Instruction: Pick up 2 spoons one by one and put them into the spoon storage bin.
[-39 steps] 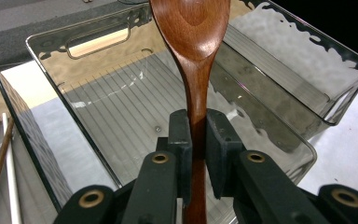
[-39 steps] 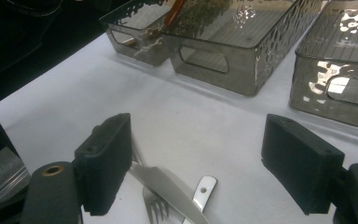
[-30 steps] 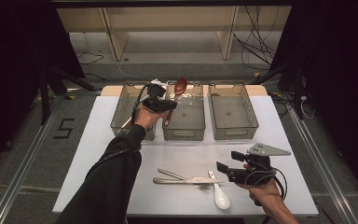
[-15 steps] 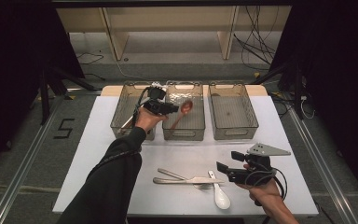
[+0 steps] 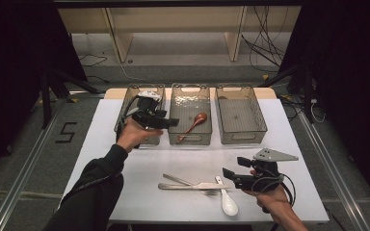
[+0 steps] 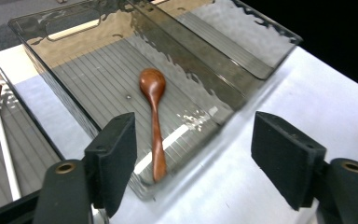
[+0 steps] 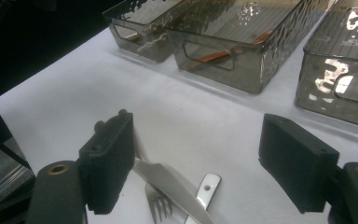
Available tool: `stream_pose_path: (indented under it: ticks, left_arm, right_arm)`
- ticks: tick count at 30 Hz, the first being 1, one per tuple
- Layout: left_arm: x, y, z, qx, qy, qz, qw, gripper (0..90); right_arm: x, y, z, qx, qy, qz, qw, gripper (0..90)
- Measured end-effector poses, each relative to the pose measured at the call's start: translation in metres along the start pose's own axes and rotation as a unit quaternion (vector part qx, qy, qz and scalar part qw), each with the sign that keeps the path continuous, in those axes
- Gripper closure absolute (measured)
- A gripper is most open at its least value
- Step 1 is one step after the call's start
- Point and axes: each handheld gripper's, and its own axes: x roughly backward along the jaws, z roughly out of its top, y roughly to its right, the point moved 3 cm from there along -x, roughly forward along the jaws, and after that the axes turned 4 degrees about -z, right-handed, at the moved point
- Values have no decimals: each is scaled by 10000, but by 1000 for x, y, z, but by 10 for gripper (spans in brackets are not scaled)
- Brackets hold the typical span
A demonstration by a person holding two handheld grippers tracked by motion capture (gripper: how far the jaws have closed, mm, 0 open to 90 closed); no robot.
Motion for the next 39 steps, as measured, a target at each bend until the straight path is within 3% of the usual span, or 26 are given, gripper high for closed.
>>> stream_pose_path:
  ticks: [3,9,16,21,26,39]
  left_arm:
    - [15,6,-11,-80,101,-53,9999,284]
    - [39,11,-32,-86,322,33,9994,253]
    - [61,19,-55,-197,526,195,9982,235]
    - [73,26,-75,-199,688,164,9973,222]
    - [75,30,-90,-143,651,174,9976,216]
    - [76,39,-111,-161,512,113,9985,211]
  right_arm:
    - [-1,-1,0,18,-22,36,10000,304]
    - [-1,-3,-3,77,-118,76,9999,396]
    - [-5,-5,-9,222,-397,96,9989,632]
    - [-10,-6,-16,278,-703,156,9970,774]
    - [-17,-7,-23,428,-1075,162,9931,894]
    - [-32,-13,-43,588,-1938,224,9790,900]
